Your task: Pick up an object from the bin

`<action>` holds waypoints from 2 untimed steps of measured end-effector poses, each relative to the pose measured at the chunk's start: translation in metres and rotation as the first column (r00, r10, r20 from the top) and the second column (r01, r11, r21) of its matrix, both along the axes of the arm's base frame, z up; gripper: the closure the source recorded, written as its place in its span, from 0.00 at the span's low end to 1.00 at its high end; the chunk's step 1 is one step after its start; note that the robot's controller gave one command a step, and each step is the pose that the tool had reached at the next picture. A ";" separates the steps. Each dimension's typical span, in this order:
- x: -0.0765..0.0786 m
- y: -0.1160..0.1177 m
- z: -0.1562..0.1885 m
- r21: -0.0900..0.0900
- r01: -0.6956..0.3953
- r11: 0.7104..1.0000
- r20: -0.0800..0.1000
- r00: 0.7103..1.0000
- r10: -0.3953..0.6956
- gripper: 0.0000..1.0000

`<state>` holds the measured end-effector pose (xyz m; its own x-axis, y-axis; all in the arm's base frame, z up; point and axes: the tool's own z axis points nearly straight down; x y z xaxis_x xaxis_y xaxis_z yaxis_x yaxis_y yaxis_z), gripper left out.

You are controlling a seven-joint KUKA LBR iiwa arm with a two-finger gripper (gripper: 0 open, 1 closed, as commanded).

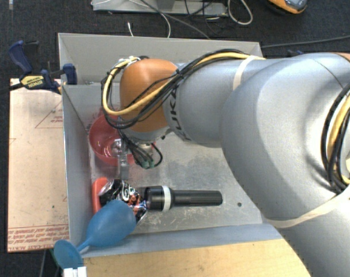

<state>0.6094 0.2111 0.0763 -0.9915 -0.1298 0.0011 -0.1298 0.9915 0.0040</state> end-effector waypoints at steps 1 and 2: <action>-0.003 -0.003 0.014 -0.002 0.006 1.000 -0.001 1.000 -0.006 1.00; -0.002 -0.003 0.044 0.000 -0.013 1.000 0.010 1.000 0.013 1.00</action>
Offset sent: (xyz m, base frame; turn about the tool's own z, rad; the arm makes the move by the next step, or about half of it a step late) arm -0.0207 -0.0025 -0.0063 -0.2284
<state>0.6069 0.2082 0.1203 -0.9897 -0.1429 -0.0088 -0.1429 0.9897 0.0031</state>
